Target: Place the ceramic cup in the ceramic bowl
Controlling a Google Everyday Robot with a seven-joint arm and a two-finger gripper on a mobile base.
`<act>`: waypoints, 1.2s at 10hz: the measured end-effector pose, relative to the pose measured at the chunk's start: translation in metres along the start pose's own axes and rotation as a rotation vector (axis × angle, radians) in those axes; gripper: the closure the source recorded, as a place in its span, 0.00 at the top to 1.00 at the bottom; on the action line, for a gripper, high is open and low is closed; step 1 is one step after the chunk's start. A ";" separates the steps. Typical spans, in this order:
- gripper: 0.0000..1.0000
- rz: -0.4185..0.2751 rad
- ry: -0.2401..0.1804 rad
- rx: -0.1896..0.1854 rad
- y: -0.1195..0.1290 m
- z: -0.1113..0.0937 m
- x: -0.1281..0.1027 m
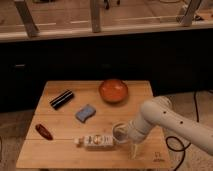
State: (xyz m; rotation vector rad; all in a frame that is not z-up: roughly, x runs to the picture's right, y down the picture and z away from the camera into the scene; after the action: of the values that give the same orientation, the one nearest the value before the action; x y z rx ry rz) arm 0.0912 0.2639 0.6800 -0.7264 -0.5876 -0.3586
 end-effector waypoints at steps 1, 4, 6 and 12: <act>0.80 0.001 0.003 -0.005 -0.001 0.003 0.002; 0.80 0.009 0.017 -0.023 -0.006 0.016 0.009; 0.72 0.004 0.033 -0.031 -0.008 0.022 0.010; 0.14 -0.009 0.041 -0.036 -0.009 0.027 0.009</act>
State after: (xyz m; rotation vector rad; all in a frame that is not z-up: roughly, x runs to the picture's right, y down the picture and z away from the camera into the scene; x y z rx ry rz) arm 0.0838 0.2759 0.7068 -0.7491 -0.5471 -0.3922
